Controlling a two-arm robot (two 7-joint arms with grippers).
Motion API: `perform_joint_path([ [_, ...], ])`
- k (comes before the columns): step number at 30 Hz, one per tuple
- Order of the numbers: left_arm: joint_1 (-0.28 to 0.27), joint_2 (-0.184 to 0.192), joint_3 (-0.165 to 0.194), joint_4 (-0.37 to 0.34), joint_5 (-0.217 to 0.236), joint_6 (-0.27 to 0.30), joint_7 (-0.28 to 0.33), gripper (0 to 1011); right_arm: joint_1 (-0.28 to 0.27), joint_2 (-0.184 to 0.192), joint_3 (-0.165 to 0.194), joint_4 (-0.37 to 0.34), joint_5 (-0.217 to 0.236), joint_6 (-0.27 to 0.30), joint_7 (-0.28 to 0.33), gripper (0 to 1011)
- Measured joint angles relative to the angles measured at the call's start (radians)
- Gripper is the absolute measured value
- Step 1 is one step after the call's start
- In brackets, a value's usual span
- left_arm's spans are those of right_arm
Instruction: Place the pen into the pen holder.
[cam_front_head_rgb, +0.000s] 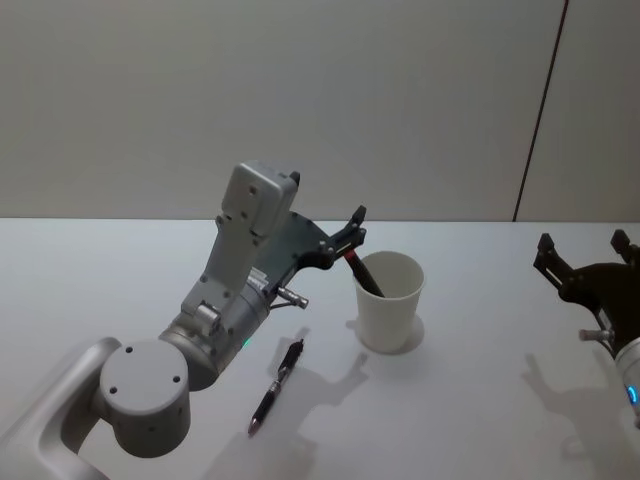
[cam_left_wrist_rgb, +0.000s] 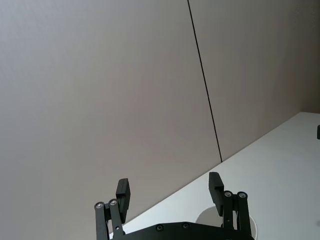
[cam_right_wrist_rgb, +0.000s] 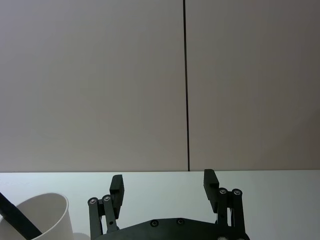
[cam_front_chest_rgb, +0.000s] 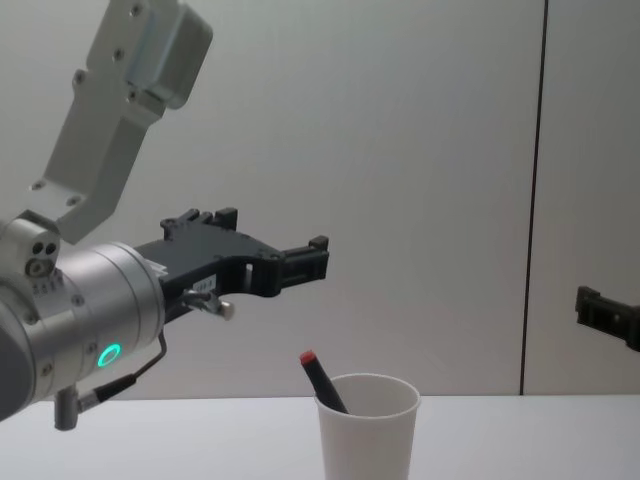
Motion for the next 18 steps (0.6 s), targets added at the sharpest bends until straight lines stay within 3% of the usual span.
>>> perform_joint_path([
  [9, 0.0, -0.002, -0.01, 0.002, -0.058, 0.056, -0.008, 1004, -0.003, 0.002, 0.001, -0.003, 0.002, 0.001, -0.001, 1001],
  [18, 0.011, -0.002, -0.025, 0.011, -0.165, 0.121, -0.004, 1004, -0.004, 0.003, 0.002, -0.004, 0.002, 0.002, -0.002, 1002],
])
